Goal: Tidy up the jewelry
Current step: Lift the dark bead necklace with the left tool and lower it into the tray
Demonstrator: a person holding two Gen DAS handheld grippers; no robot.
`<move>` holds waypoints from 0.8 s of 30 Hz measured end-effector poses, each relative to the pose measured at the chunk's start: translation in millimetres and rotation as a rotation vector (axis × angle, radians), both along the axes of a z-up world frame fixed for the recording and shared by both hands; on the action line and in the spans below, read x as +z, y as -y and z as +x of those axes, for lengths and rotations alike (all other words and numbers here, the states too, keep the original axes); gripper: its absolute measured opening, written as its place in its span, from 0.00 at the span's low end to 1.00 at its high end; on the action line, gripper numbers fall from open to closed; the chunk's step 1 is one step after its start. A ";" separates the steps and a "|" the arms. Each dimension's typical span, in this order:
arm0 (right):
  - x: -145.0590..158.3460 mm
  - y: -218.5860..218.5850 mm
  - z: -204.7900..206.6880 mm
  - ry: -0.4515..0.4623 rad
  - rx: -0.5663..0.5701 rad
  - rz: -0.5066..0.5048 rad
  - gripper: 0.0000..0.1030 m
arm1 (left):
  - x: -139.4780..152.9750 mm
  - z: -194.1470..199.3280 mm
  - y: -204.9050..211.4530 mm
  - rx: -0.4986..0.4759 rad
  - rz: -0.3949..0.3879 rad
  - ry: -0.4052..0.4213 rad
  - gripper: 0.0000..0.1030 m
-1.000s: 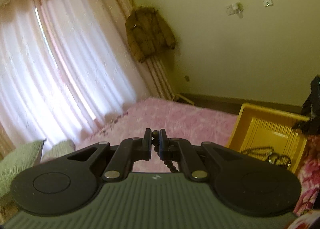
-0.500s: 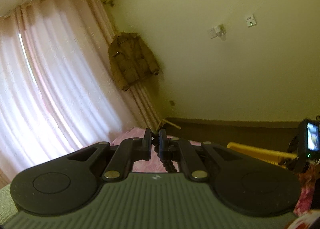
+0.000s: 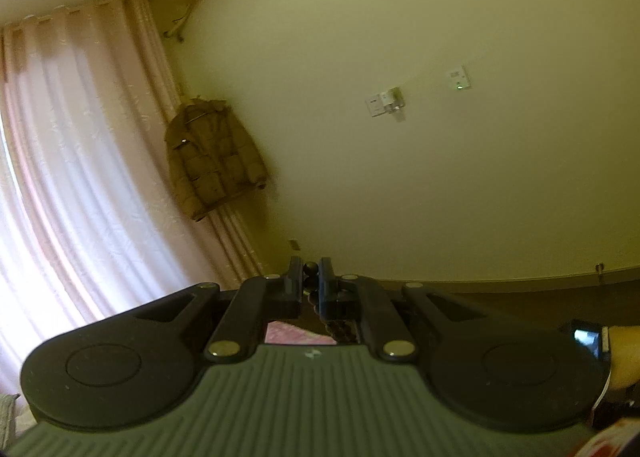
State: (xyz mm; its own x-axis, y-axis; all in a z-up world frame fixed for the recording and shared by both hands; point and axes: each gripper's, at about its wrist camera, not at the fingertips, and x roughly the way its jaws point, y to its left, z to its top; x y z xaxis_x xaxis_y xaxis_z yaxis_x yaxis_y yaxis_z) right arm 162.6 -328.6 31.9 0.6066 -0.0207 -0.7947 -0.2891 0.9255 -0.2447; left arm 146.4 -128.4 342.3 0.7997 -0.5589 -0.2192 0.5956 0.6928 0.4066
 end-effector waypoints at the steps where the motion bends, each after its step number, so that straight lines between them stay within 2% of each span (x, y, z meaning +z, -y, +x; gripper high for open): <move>1: -0.2 -0.1 -0.1 0.000 0.000 0.002 0.07 | -2.1 1.7 5.9 -0.007 0.001 -0.005 0.06; 5: -1.0 1.2 0.2 -0.001 -0.002 0.011 0.07 | -22.9 12.5 27.6 -0.022 0.025 -0.049 0.06; 9: -1.1 3.5 0.6 -0.001 -0.004 0.017 0.07 | -59.0 29.1 45.9 -0.023 0.052 -0.133 0.06; 17: -4.2 10.0 2.5 -0.010 -0.010 0.041 0.06 | -151.6 63.6 77.6 -0.028 0.143 -0.340 0.06; 20: -4.3 11.1 3.2 -0.014 -0.010 0.043 0.06 | -185.6 74.6 78.8 -0.025 0.152 -0.429 0.06; 24: -4.6 13.5 4.3 -0.017 -0.010 0.050 0.06 | -222.4 86.6 85.9 -0.002 0.193 -0.489 0.06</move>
